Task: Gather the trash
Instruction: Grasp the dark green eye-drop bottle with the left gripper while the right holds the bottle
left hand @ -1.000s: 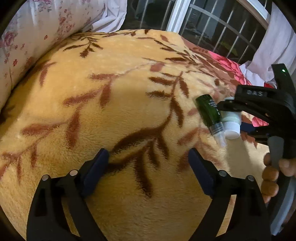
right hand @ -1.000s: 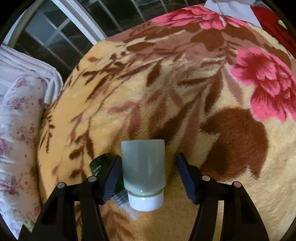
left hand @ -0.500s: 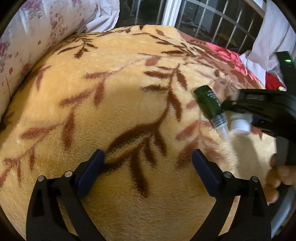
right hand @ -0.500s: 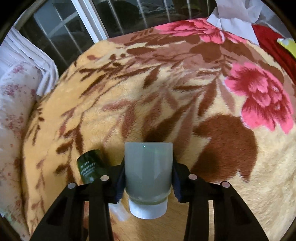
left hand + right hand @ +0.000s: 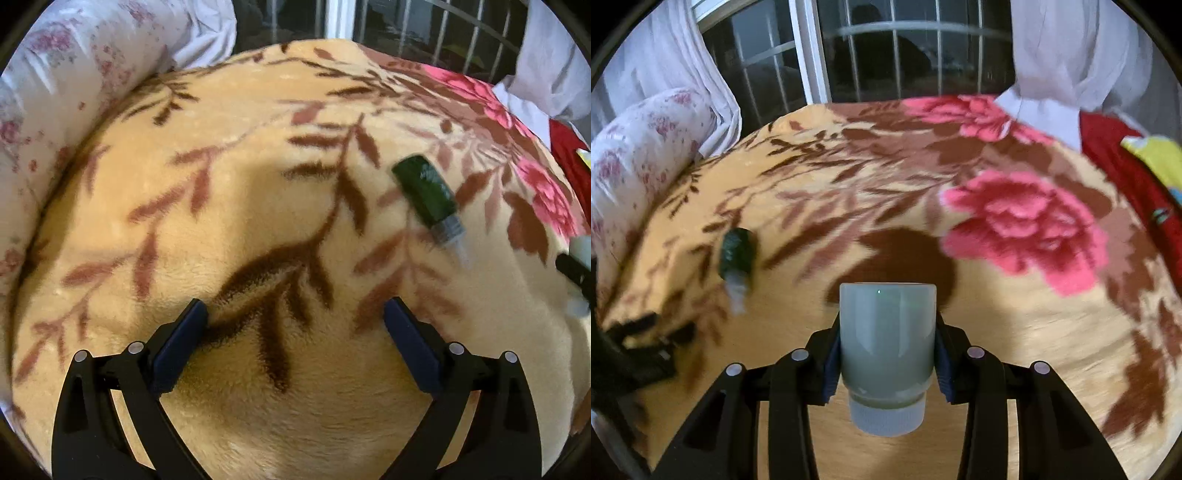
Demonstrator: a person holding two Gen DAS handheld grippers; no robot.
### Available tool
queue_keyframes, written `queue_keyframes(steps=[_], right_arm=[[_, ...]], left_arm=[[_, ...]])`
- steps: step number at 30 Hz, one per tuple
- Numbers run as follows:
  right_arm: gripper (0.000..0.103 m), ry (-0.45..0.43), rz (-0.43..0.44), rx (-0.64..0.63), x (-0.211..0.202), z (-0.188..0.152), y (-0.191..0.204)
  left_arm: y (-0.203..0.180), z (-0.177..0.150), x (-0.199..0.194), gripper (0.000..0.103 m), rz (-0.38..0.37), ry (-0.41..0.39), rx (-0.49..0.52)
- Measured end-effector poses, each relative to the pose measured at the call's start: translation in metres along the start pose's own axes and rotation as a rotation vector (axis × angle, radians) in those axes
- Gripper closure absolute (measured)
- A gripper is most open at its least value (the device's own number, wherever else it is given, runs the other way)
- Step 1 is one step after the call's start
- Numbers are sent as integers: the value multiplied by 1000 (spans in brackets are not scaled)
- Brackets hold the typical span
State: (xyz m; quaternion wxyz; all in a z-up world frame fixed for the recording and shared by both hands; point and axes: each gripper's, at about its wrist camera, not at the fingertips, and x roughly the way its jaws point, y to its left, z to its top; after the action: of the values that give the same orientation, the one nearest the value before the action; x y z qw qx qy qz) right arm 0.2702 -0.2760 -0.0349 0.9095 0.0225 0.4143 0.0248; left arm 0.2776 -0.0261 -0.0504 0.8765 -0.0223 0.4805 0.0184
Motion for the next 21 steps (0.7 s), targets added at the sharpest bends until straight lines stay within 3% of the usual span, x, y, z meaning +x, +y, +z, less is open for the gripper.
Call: queue_keyframes(steps=[4,7,13,18,21], right_arm=[[62,16,37,52,10,-6,-12],[62,10,51,73,10,-7,-16],[61,13,83,107,15,-9,-20],[62,9,89,103,15,-11,-20],[62,10,103,118,15,-12,-23]], left_arm=[[-22,23,-8,9,-70,-17,-50],[-43,38,1,9,-43,-6,-52],[-53,53,23,9,-32,38,-162],[-66,64,25,9,36,21,-182],[-69,70,30,9,40,26,-215]])
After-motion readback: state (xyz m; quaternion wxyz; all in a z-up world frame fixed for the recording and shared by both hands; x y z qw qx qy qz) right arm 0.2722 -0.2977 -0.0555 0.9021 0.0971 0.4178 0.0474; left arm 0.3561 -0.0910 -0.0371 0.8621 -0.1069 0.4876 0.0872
